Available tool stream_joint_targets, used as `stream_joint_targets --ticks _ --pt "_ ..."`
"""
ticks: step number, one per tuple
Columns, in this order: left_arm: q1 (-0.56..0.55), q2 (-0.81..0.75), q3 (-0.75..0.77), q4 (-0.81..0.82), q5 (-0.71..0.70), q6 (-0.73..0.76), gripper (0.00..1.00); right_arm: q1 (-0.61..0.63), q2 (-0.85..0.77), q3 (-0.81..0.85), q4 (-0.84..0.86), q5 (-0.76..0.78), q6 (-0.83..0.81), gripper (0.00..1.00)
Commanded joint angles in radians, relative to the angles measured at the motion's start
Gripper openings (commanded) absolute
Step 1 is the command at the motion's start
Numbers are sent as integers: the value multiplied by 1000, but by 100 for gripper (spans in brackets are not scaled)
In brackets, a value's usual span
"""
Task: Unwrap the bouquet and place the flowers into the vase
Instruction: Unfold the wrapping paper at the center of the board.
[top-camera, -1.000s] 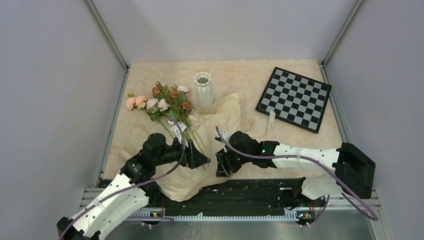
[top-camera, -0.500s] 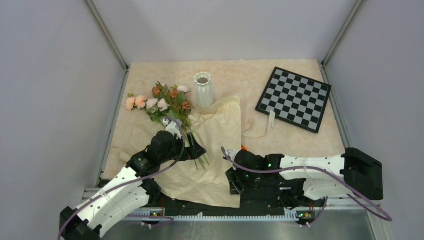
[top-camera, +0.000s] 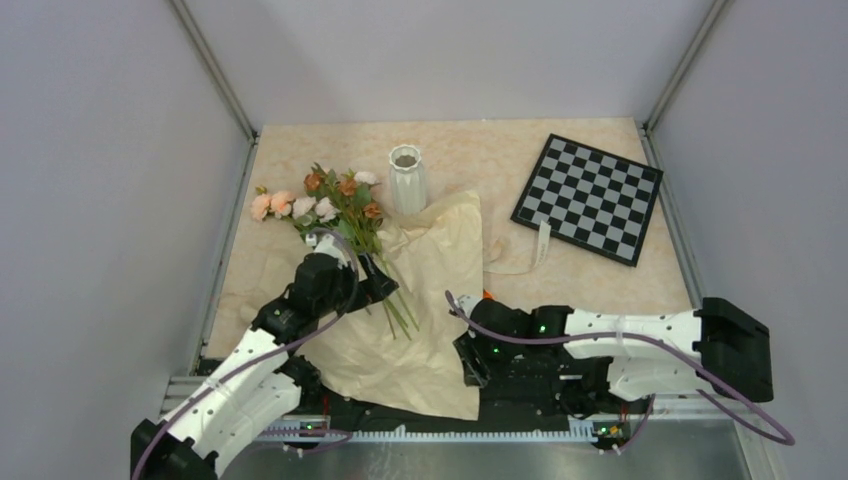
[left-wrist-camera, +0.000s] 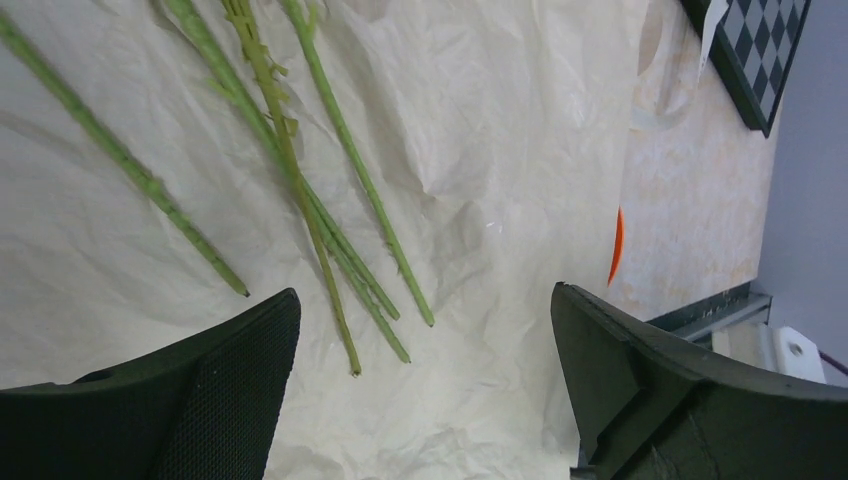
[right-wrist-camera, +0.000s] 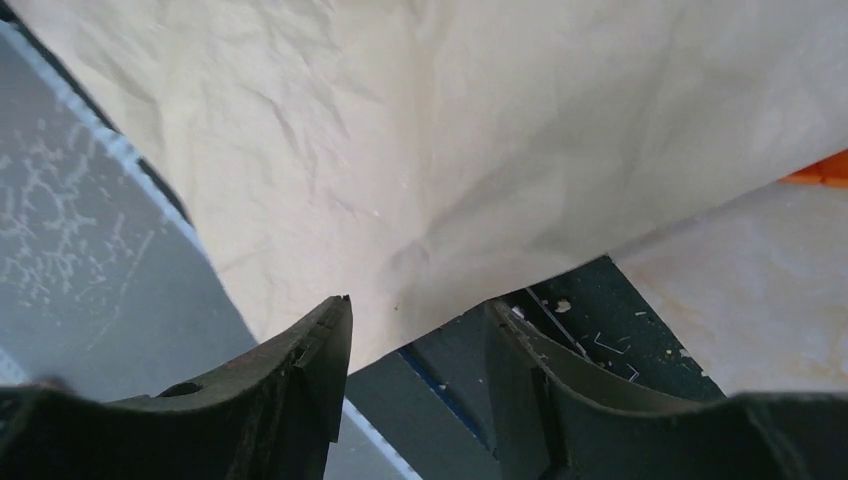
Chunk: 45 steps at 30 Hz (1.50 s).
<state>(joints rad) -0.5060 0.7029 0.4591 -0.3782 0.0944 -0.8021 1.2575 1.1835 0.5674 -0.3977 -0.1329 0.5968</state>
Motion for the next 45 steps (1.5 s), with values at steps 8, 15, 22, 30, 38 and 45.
stream_joint_targets --ticks 8,15,22,30,38,45 --pt "225 -16 103 -65 92 69 99 28 -40 227 -98 73 -40 52" --pt "287 -4 115 -85 90 64 99 32 41 164 53 38 -31 52" --pt "317 12 105 -92 38 42 99 32 78 48 140 27 -1 51" --pt "347 33 93 -78 10 31 99 33 93 -26 164 27 21 51" --pt "405 39 95 -74 -141 -33 96 32 23 77 63 95 1 53" --pt "423 131 169 -57 -262 7 86 32 -56 217 -35 355 16 52"
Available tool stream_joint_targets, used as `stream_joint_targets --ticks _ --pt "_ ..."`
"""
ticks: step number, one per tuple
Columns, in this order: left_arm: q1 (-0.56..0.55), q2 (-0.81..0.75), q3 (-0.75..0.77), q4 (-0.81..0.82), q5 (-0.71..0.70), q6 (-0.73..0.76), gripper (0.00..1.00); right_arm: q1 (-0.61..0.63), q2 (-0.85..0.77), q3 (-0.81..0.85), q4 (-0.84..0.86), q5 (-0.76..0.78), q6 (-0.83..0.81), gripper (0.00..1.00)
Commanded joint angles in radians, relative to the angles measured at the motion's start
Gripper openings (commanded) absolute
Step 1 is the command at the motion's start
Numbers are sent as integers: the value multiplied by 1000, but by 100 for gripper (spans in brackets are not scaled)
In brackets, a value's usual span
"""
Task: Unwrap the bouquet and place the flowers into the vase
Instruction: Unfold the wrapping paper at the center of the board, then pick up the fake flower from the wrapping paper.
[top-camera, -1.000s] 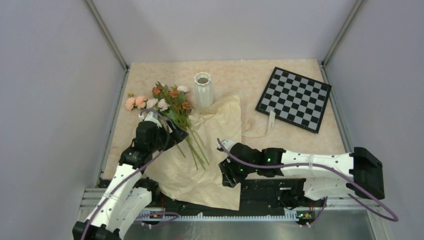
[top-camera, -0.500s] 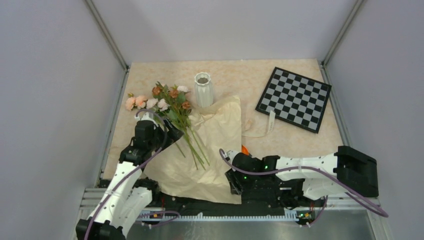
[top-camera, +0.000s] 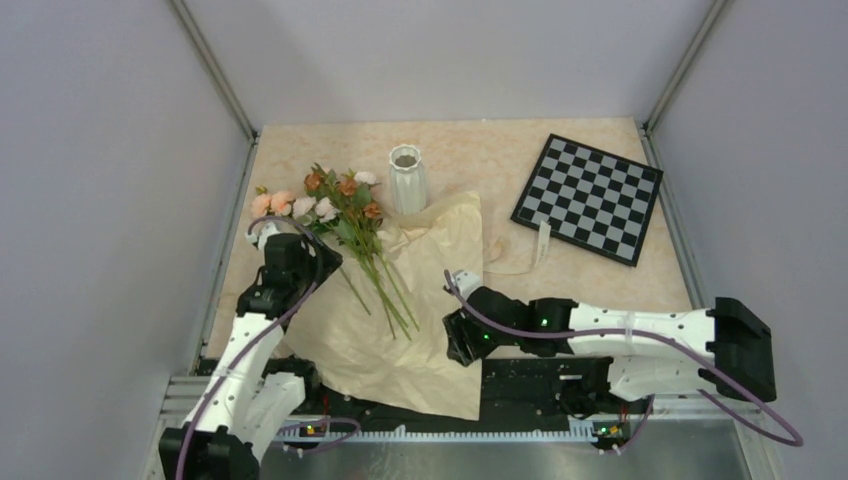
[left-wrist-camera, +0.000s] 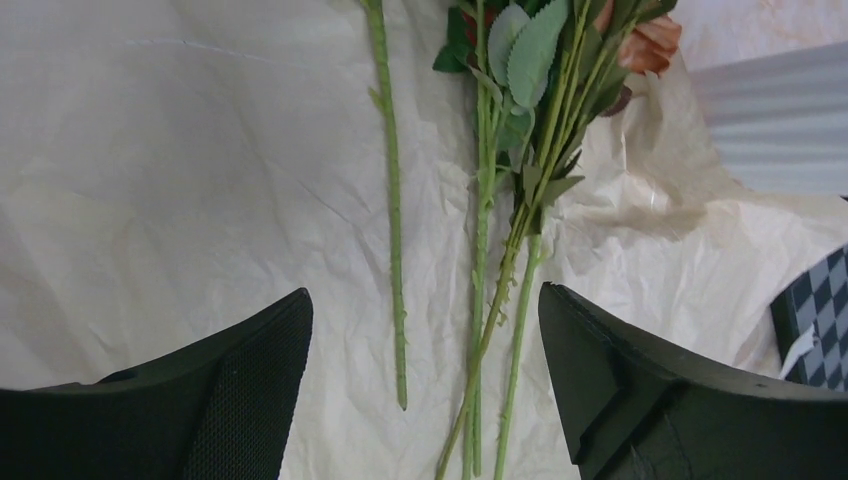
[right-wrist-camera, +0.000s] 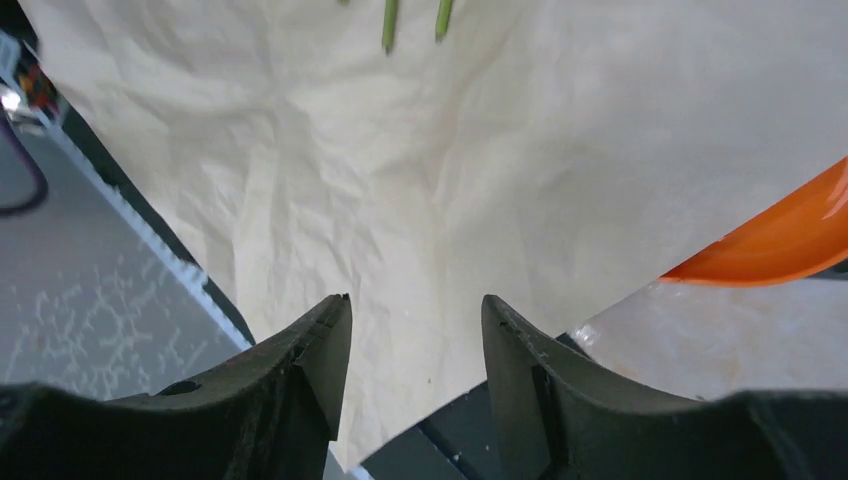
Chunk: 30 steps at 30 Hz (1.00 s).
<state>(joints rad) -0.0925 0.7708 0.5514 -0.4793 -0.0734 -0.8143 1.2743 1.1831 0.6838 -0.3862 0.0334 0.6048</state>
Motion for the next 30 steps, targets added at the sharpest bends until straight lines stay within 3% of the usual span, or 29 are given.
stream_joint_targets --ticks 1,7,19,30 --pt "11 86 86 51 -108 29 84 15 -66 111 -51 237 13 52" --pt "31 238 133 101 -145 77 78 -39 -112 145 6 403 -13 53" --pt "45 556 296 134 -162 115 68 -269 -185 104 67 346 -105 53" --pt "45 747 366 138 -165 72 57 -317 -237 43 70 295 -88 52"
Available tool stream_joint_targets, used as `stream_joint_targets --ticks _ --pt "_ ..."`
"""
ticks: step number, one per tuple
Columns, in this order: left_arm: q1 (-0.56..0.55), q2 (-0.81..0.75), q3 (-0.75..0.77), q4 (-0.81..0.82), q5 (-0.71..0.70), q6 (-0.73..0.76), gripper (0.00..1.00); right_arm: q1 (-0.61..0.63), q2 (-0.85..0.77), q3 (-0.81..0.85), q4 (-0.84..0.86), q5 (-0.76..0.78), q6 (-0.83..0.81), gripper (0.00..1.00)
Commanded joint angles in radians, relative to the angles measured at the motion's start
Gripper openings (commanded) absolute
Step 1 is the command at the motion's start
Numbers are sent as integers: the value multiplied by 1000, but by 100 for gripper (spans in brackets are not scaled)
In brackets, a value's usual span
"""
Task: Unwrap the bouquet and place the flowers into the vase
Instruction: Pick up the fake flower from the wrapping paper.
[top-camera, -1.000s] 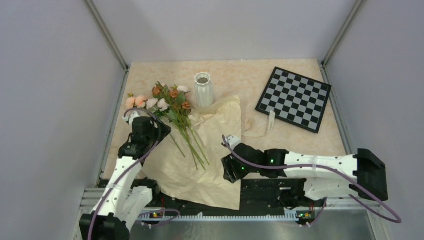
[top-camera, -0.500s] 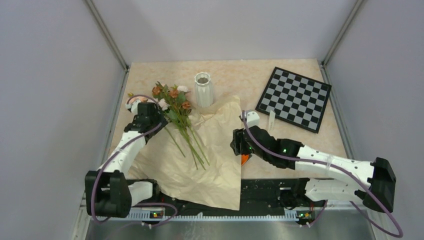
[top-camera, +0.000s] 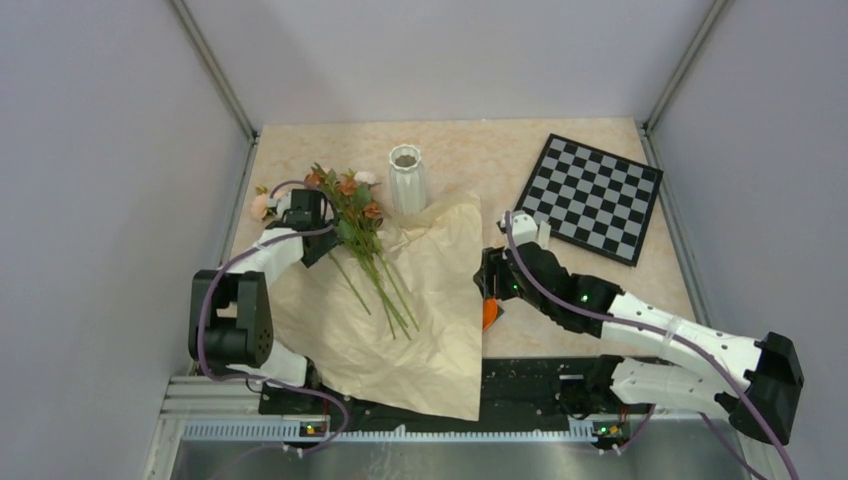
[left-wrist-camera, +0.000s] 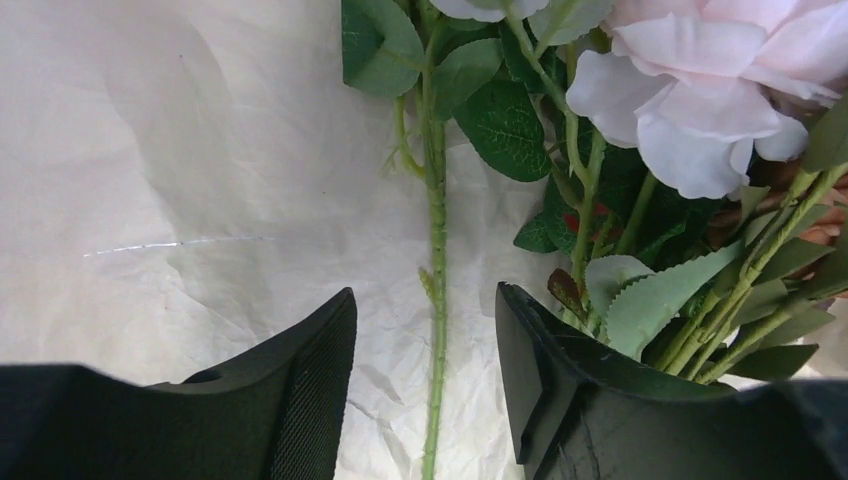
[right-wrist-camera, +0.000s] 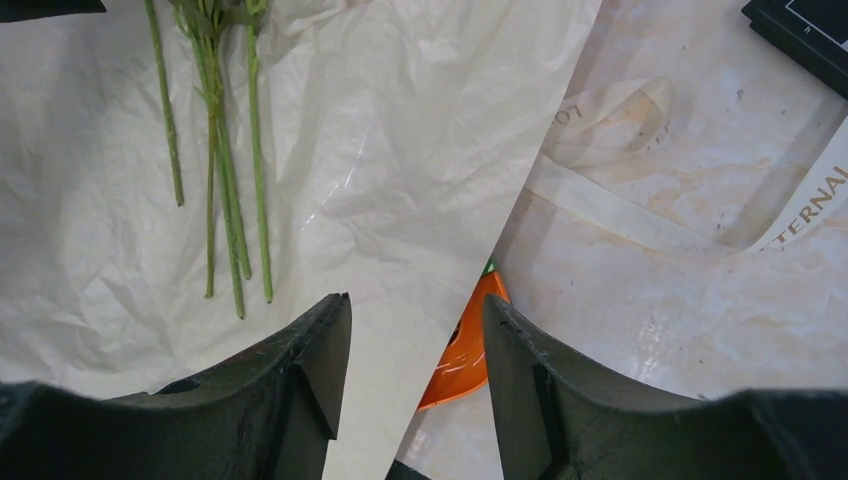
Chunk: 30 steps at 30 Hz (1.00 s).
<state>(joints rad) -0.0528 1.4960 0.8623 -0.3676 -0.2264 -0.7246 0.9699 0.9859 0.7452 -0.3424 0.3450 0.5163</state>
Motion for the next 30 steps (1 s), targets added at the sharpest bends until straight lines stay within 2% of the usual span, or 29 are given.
stream_joint_targets --ticks 1,3,6,12,23,30 --pt "5 32 58 28 -15 -18 57 -15 -44 -23 25 -18 3 52" --pt "5 49 66 29 -16 -17 55 -17 -51 -31 24 -20 7 52" --pt "5 70 75 28 -14 -16 46 -22 -57 -38 21 -20 8 52" --pt "9 107 76 27 -12 -13 44 -30 -58 -38 19 -21 9 52" --pt "39 127 61 34 -1 -9 31 -39 -70 -54 13 -18 32 52" --pt "47 138 53 45 14 -4 29 -42 -73 -55 16 -19 33 52"
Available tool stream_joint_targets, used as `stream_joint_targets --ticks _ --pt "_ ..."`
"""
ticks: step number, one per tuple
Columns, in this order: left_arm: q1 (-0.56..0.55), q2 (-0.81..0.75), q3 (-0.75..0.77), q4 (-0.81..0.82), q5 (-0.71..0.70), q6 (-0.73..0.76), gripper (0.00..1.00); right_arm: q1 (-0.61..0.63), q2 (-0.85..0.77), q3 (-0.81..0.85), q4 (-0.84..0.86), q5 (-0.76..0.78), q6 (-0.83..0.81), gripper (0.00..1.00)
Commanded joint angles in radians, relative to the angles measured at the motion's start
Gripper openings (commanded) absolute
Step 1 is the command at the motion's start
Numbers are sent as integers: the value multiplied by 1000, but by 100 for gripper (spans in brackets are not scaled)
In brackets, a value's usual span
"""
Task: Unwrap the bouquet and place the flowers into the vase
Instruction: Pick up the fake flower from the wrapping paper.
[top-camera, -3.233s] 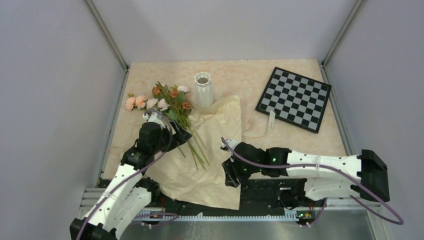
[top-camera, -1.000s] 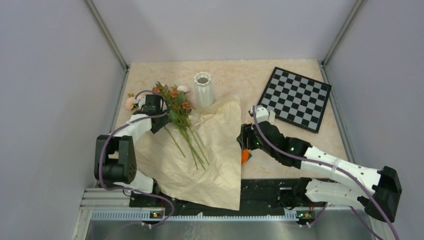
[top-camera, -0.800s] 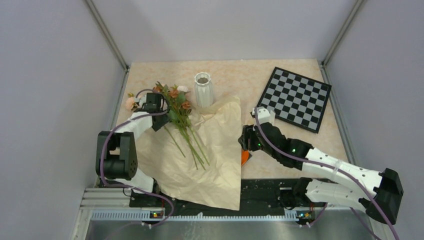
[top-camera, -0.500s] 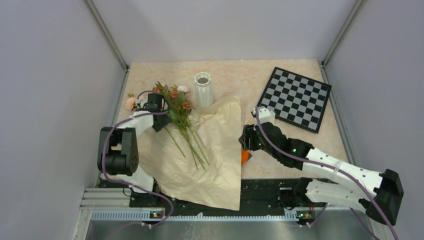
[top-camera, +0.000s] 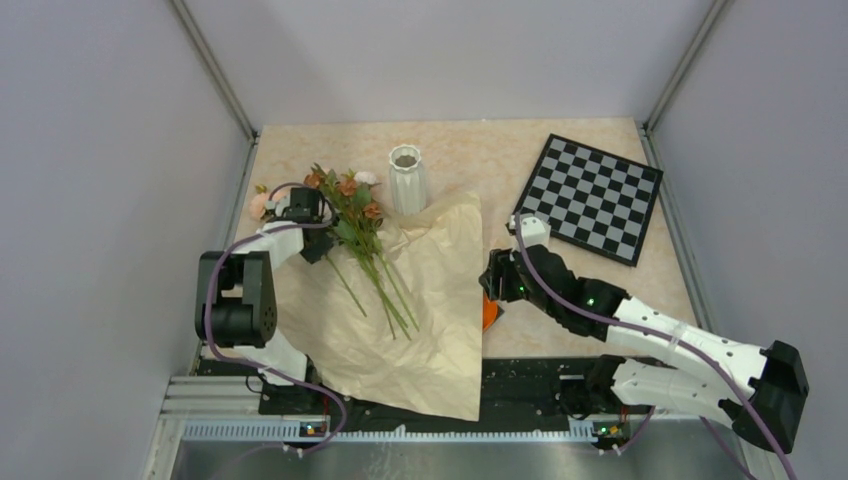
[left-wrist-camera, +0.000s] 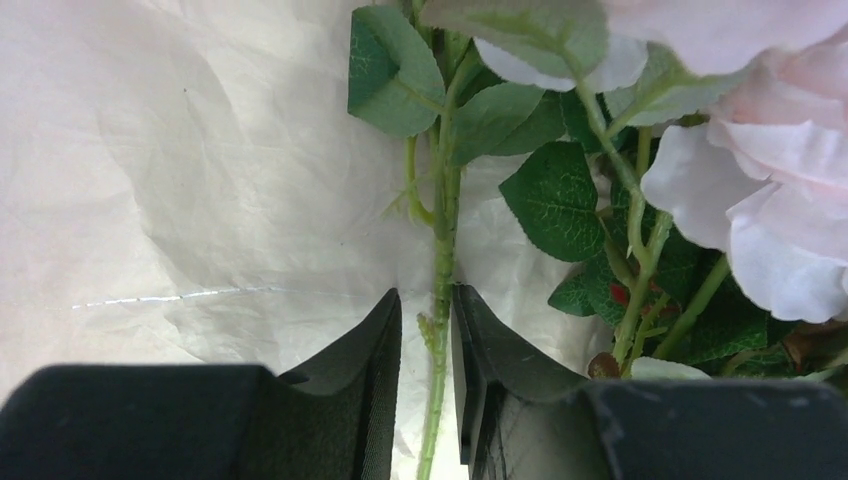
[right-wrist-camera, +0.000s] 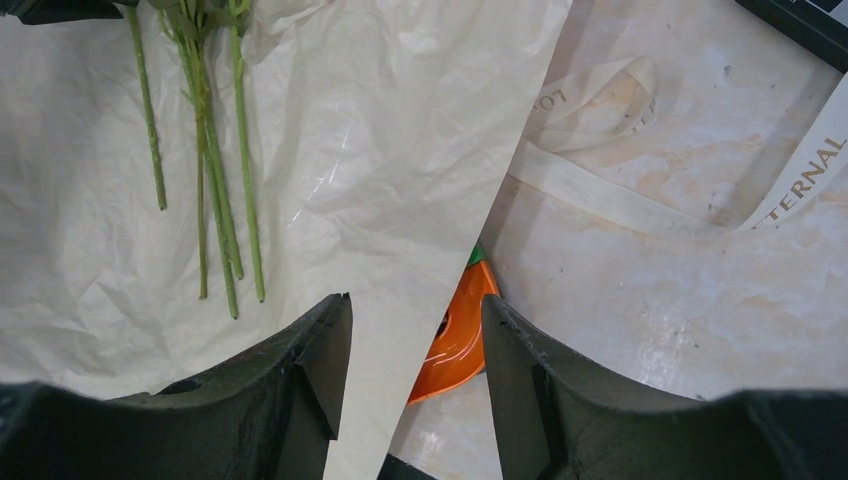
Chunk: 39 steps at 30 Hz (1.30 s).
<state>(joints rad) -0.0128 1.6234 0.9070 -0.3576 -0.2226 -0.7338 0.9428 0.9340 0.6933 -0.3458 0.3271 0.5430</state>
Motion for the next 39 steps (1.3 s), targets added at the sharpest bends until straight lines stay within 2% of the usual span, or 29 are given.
stream_joint_targets --ticks 1,9,12,16,18,30,39 --pt "7 10 6 37 9 4 28 -16 -20 -3 20 -2 6 52" --pt "44 36 7 52 32 16 23 -19 -22 -3 13 3 12 52" --pt "50 37 6 55 36 24 18 -19 -25 -3 13 6 14 52" --pt "60 28 2 52 42 33 1 -19 -26 -3 13 7 17 52" --pt "64 2 -7 54 42 34 0 -19 -27 -3 11 9 19 52" --pt "66 -306 -77 11 -65 60 0 -18 -29 -4 11 13 35 52" --pt "65 -602 -203 10 -32 57 0 -19 -22 3 30 7 35 52"
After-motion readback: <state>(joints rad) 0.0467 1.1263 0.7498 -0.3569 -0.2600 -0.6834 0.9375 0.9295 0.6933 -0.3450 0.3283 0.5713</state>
